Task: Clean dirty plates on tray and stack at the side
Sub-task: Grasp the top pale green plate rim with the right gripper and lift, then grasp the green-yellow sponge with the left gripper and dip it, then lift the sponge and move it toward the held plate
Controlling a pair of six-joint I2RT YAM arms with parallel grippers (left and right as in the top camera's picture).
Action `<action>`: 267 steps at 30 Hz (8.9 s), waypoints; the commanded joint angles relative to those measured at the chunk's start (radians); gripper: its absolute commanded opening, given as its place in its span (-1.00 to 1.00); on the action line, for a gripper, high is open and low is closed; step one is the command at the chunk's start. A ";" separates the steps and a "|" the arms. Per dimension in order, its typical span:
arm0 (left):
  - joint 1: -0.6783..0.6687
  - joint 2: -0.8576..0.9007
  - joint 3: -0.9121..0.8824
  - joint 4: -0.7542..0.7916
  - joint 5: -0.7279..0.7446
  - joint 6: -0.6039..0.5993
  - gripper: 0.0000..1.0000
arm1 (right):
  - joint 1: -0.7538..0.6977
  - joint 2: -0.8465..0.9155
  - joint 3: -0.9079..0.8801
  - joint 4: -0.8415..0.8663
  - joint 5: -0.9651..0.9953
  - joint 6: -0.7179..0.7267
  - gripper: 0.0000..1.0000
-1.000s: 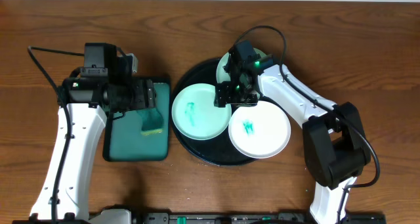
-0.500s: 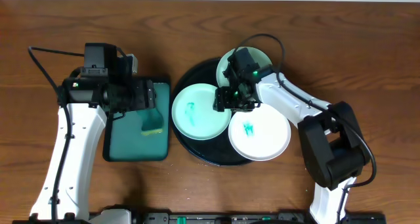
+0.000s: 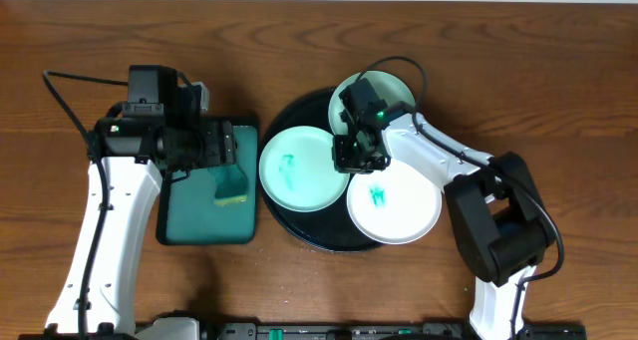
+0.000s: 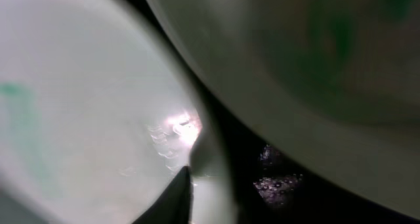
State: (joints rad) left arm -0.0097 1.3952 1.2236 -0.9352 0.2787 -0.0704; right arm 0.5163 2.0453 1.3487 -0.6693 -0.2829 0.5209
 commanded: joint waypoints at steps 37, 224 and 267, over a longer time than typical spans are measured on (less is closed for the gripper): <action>0.000 0.409 0.005 0.059 -0.130 -0.050 -0.17 | 0.015 0.087 -0.006 -0.060 -0.041 -0.021 -0.98; -0.155 -0.102 0.004 0.169 -0.524 0.028 -0.86 | 0.013 0.087 -0.006 -0.105 -0.062 -0.055 -0.97; -0.375 0.484 0.005 0.215 -0.029 -0.323 -0.86 | 0.013 0.087 -0.006 -0.127 -0.063 -0.070 -0.98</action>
State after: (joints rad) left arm -0.3813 1.8019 1.2221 -0.7238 0.2893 -0.3271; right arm 0.5140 2.0682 1.3792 -0.7700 -0.3355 0.4850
